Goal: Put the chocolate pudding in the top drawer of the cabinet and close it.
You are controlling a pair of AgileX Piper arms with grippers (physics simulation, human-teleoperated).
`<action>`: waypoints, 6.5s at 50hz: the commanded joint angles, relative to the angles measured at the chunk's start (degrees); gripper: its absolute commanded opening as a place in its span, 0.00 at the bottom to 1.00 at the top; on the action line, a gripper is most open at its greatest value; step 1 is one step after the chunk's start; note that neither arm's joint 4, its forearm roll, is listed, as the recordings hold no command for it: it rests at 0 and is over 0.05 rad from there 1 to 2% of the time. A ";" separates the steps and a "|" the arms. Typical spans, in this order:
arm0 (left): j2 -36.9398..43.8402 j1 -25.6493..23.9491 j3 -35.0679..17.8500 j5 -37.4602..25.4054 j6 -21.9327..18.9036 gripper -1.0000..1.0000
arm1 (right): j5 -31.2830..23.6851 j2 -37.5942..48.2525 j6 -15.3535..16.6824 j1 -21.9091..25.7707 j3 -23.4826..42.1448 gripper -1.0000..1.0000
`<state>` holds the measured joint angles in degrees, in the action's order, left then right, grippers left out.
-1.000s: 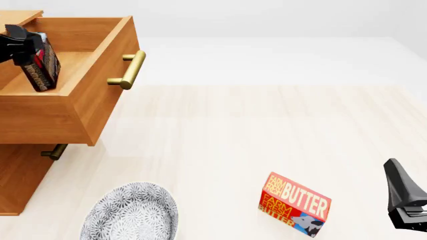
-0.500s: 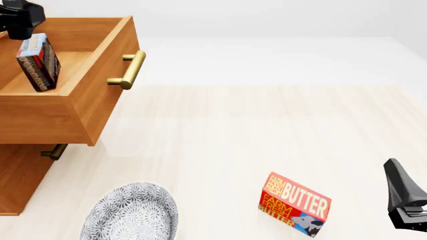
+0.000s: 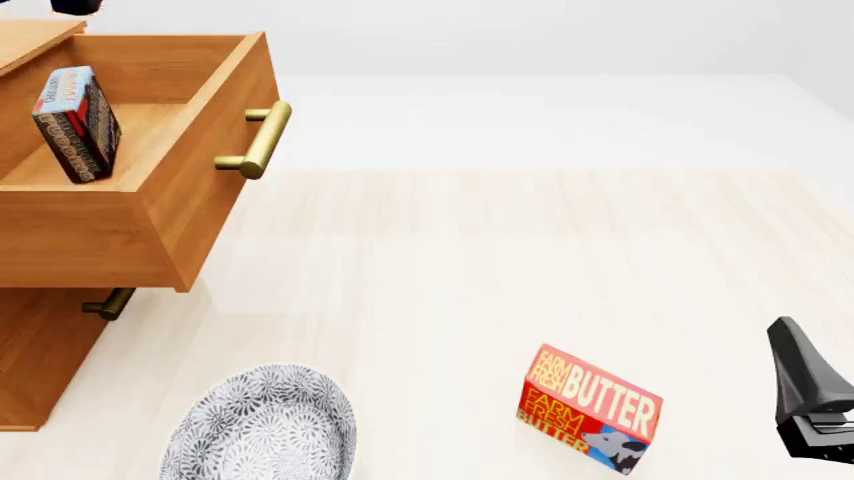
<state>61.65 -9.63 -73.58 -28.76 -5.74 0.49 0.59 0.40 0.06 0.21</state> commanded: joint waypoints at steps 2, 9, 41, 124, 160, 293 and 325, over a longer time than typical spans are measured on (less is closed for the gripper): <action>3.70 -6.42 -5.03 -0.62 0.52 1.00 | 0.00 0.01 -0.01 0.00 0.00 1.00; 6.77 -10.39 -7.03 0.03 1.96 1.00 | 0.00 0.01 0.00 0.00 0.00 1.00; 18.51 -21.07 -13.29 4.81 14.09 1.00 | 0.00 0.02 0.01 0.00 0.00 1.00; 27.71 -29.67 -4.58 11.93 36.37 1.00 | 0.00 0.00 -0.01 0.00 0.00 1.00; 25.87 -25.51 1.69 14.53 39.84 1.00 | 0.00 0.01 0.01 -0.01 0.00 1.00; 19.50 -6.68 11.03 13.03 31.20 1.00 | 0.00 0.01 0.00 0.00 0.00 1.00; 15.94 1.31 15.38 14.19 26.95 1.00 | 0.00 0.02 -0.04 0.00 0.00 1.00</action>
<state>78.34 -10.70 -58.29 -14.13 22.88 0.49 0.59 0.40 0.07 0.21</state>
